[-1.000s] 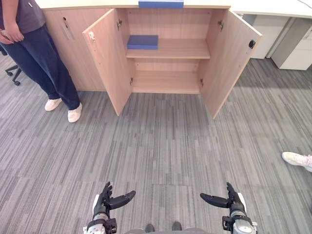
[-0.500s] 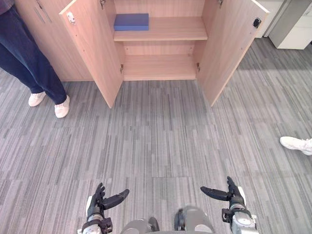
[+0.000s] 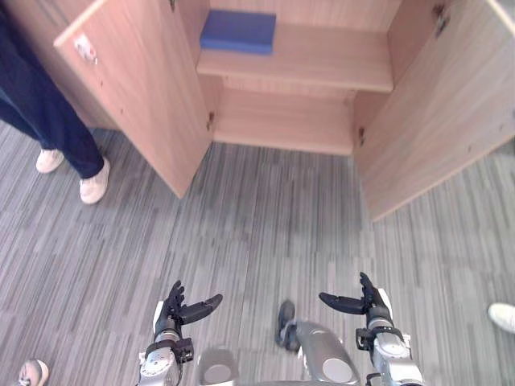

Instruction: Walk over to the cabinet, pick up the folder, carry it to the office cabinet, place the folder inside the office cabinet, then close the office cabinet door

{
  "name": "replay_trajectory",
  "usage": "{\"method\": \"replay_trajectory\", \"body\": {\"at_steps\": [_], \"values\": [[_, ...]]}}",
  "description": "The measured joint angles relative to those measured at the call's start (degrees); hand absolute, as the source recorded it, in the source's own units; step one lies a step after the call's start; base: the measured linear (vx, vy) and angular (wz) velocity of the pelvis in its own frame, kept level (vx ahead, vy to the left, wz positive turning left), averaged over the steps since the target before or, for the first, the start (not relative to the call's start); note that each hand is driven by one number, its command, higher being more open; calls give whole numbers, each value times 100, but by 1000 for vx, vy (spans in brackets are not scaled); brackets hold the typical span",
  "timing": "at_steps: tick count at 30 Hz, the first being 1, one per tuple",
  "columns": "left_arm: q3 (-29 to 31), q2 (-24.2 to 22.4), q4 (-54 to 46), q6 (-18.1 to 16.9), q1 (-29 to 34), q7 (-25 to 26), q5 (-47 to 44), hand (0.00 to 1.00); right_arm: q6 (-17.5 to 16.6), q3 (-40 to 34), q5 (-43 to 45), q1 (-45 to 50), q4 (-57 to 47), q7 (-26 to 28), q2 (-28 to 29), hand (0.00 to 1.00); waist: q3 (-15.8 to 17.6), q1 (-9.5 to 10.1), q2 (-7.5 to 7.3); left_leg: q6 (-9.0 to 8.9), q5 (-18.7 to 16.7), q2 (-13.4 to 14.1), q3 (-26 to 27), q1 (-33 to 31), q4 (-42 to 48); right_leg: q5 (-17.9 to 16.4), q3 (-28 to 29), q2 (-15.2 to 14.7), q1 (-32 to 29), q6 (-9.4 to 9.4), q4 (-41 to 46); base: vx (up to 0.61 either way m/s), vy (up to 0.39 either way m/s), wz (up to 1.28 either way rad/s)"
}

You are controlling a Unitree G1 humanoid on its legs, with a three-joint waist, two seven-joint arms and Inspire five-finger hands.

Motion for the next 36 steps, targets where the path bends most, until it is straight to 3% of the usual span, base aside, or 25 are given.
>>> {"method": "replay_trajectory", "body": {"at_steps": [1,3,4,5,6,7,9,12,13,14,15,17,19,20,21,22,23,24,26,27,29,32,33,34,36], "values": [[0,0,-50,1,0,-11,1,100,-10,-4,12,-50,-3,-14,-12,100,14,24,-28,52,-32,-65,21,-231,-347,-19,75,-5,152,36,-130,618,-23,-61],[51,-10,-118,2,-13,-15,0,100,-19,-76,25,-198,51,-57,-14,100,25,165,-43,42,53,-397,-115,-760,-2204,-180,401,-75,544,245,-358,690,98,-82],[82,-37,-119,6,5,-4,-3,100,-11,-178,26,-213,132,-101,11,100,19,208,-32,30,579,-661,-315,-782,-3756,-412,594,-178,880,431,-433,645,188,-76],[88,-36,-110,11,18,-3,-4,100,-2,-199,27,-189,173,-117,13,100,20,233,-43,130,1141,-738,-387,-724,-3993,-534,685,-232,1020,522,-440,692,255,-79],[108,-46,-104,12,83,14,-3,100,3,-204,25,-145,236,-137,48,100,-34,281,-134,426,1569,-854,-383,-590,-3970,-704,839,-335,1152,653,-393,688,276,-33],[196,-28,-118,10,2,38,-3,100,27,-175,28,-73,231,-143,76,100,-162,201,-282,514,1338,-1040,-319,-645,-3784,-802,869,-591,1030,722,-98,690,273,-18],[189,-32,-138,6,-87,36,-1,100,42,-182,23,-5,248,-133,86,100,-181,166,-323,707,863,-1116,-172,-553,-3436,-901,973,-820,758,877,861,664,266,-9],[155,29,-95,41,-14,35,7,100,68,-156,15,-2,388,-75,236,100,-164,26,-356,814,315,-1314,-75,480,-3640,-529,1102,-1233,-230,1458,4022,594,195,-17],[132,69,-86,40,-8,36,14,100,79,-92,10,-3,464,-47,261,100,-162,-21,-347,835,276,-1326,-77,818,-3786,-667,1036,-1273,-475,1274,4664,536,97,-3],[109,106,-91,21,7,40,16,100,102,34,0,4,493,-4,283,100,-178,-28,-312,836,276,-1292,-80,1282,-4087,-834,780,-1288,-786,1005,4918,495,34,-5],[111,139,-87,10,9,41,15,100,100,112,-1,8,496,13,284,100,-189,-28,-289,835,277,-1263,-84,1489,-4250,-919,621,-1276,-917,881,4836,381,4,-5],[112,184,-79,8,-21,39,4,100,99,211,-5,-14,588,66,300,100,-197,-62,-250,832,278,-1135,-86,1932,-4545,-1134,194,-1163,-1378,690,4039,478,-59,11],[122,169,-48,10,-23,39,1,100,100,211,-5,-15,595,65,280,100,-218,-109,-229,731,221,-998,-108,2121,-4549,-1079,31,-964,-1720,680,2901,521,-148,22],[127,206,-43,10,27,40,0,100,99,214,-5,41,597,64,277,100,-274,-105,-268,446,81,-989,-137,2249,-4499,-358,17,-747,-1702,570,1557,604,-202,31],[123,243,-4,15,113,27,4,100,96,214,-8,231,598,62,269,100,-365,-109,-426,86,-165,-1055,-221,2358,-4323,884,192,-755,-1701,237,920,513,-153,23],[132,75,181,58,7,45,-2,100,111,194,-9,181,730,55,142,100,-373,-73,-180,18,-281,-846,-307,2399,-4192,739,64,-635,-1702,214,1252,592,-171,29],[128,-27,215,105,41,27,2,100,175,149,-9,219,803,46,108,100,-536,-109,-123,-101,-195,-737,-436,2199,-3761,410,14,-603,-1634,214,1286,459,-149,19],[123,-138,178,102,39,21,1,100,173,85,-4,268,763,41,85,100,-535,-117,-38,-107,-111,-590,-496,2014,-3193,271,-70,-534,-1466,195,1253,450,-166,31],[118,-261,146,106,44,14,1,100,170,87,9,367,624,-11,111,100,-513,-72,8,-149,375,-242,-552,1477,-1569,79,-128,-384,-908,118,1001,388,-135,9],[100,-281,92,106,76,7,0,100,152,91,12,461,491,-22,151,100,-517,-21,-6,-185,159,-132,-509,1230,-1118,28,-121,-341,-602,93,822,404,-103,-9],[55,-298,9,106,64,-1,-1,100,104,37,20,440,419,-44,170,100,-524,18,-24,-86,-49,-116,-390,948,-1234,37,-82,-356,-339,106,613,277,-41,-12],[58,-330,-278,103,81,10,-2,100,83,-178,24,321,425,-66,195,100,-534,70,-1,-95,-54,-321,-436,718,-2858,60,33,-428,-52,181,392,229,62,-22],[58,-351,-518,103,175,26,-2,100,68,-244,27,317,422,-76,161,100,-587,59,127,-48,679,-399,-503,742,-3940,44,106,-378,17,339,323,220,160,-29],[66,-357,-605,96,209,32,-1,100,62,-284,26,311,458,-77,157,100,-590,65,167,14,864,-396,-542,730,-4046,17,156,-336,34,409,324,178,163,-22],[69,-305,-887,101,262,108,1,100,74,-334,46,369,474,-97,218,100,-647,68,72,35,894,-589,-519,875,-4220,-3,222,-488,111,580,232,156,154,4]]}}
